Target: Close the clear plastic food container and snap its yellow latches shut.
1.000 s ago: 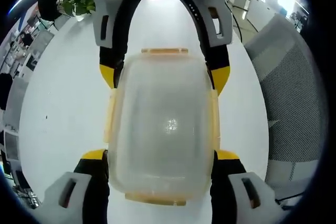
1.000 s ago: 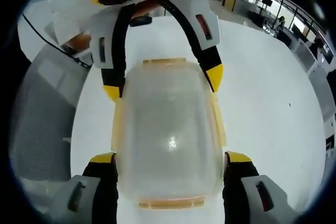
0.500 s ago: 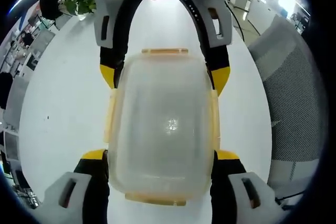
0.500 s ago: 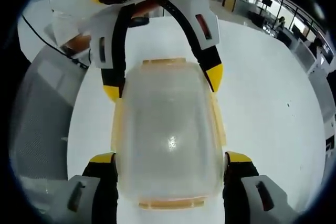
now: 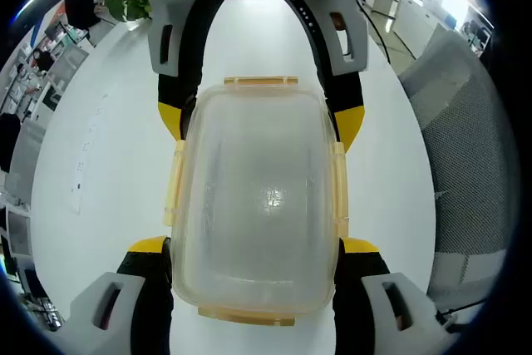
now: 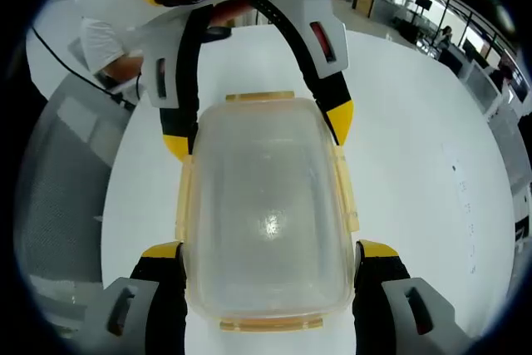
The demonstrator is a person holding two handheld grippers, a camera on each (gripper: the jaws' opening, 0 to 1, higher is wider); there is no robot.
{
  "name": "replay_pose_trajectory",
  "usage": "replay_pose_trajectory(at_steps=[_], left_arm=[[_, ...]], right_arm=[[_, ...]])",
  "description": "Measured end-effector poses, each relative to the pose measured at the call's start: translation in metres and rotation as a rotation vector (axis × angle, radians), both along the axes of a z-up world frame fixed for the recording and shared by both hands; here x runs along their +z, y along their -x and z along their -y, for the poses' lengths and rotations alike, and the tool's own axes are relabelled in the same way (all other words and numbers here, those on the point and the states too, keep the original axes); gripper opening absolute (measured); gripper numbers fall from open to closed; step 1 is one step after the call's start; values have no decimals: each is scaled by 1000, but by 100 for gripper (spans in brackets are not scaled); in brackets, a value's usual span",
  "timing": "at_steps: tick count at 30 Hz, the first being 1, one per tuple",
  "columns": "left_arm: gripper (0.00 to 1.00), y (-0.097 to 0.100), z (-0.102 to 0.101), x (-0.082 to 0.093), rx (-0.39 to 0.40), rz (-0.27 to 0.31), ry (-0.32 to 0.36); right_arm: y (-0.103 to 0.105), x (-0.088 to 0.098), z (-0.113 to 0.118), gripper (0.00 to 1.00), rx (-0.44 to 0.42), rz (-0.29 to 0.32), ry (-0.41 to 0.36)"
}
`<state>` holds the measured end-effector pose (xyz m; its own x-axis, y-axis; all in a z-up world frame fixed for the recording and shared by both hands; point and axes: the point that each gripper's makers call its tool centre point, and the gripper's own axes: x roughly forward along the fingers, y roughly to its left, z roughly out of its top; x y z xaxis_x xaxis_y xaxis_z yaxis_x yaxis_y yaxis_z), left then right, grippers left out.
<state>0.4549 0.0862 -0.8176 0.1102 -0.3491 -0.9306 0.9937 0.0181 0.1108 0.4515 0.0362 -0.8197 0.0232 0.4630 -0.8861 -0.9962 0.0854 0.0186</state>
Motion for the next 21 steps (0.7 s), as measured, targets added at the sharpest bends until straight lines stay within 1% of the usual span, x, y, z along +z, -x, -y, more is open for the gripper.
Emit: replay_pose_trajectory(at_steps=[8,21], left_arm=[[80,-10,1,1,-2,0,4],[80,-15,2,2,2,1,9]], right_arm=[[-8,1,1,83,-5,0,0],[-14,1,1,83,-2,3,1]])
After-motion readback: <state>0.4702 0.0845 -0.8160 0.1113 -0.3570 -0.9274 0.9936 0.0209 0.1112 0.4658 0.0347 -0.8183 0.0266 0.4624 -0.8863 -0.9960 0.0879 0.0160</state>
